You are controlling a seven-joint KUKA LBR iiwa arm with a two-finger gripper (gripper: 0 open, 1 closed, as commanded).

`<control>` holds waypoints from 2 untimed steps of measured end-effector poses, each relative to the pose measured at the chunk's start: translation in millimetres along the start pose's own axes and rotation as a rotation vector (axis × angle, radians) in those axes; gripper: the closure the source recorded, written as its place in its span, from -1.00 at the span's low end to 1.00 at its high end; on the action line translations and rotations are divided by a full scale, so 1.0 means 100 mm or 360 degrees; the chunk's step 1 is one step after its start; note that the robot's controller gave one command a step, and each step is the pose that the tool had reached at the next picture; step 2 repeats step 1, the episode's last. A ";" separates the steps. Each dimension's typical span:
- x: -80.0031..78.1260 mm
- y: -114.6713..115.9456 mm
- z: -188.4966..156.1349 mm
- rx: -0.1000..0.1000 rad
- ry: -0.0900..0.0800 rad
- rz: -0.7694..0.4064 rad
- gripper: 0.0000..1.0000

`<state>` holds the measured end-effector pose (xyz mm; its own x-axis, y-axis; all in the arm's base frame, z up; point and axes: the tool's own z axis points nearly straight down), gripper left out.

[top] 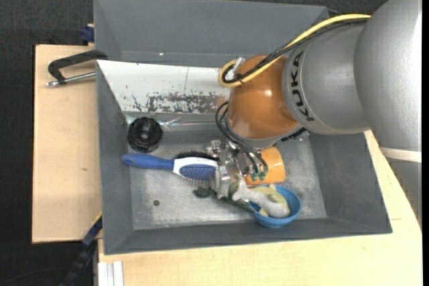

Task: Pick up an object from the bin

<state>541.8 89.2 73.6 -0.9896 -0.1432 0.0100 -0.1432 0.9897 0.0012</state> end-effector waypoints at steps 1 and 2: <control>0.06 -0.12 -1.89 0.0001 -0.0038 0.0050 1.00; 0.06 -0.12 -1.89 0.0001 -0.0038 0.0050 1.00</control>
Offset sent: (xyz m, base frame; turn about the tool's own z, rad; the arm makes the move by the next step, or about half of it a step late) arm -0.0050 -0.0136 0.1834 0.0309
